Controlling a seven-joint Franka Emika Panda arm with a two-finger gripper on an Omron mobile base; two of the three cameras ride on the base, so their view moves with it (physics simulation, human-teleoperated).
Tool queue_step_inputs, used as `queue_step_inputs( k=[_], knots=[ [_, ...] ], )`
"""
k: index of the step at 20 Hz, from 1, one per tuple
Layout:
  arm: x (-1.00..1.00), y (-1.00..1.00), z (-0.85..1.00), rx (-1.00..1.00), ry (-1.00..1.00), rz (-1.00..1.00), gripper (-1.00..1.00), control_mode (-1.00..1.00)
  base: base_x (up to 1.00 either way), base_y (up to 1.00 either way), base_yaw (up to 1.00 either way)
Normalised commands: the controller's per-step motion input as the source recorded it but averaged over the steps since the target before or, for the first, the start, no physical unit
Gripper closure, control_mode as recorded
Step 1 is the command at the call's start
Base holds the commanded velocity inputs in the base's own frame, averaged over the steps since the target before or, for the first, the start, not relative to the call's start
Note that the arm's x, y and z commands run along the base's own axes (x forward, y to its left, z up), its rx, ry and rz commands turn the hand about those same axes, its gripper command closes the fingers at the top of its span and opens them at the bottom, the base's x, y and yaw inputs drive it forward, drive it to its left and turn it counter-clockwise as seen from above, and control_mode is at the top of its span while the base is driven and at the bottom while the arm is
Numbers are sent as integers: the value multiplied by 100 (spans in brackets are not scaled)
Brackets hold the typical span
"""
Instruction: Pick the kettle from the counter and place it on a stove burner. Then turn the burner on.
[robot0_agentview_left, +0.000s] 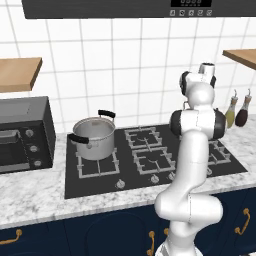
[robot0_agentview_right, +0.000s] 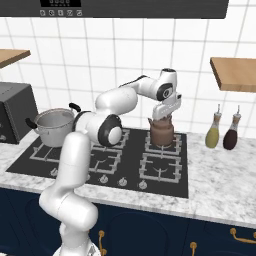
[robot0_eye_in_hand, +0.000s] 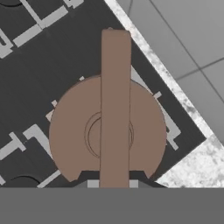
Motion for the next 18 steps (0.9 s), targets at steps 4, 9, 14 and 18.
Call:
queue_step_inputs(
  k=[4,9,14,18],
  knots=[
    [0,0,-18,0,0,0,100,-100,0,0,0],
    [2,0,-9,0,-2,0,100,-100,0,0,0],
    [17,0,0,0,-2,0,100,-100,0,0,0],
    [4,-8,0,0,1,0,100,-100,0,0,0]
  ],
)
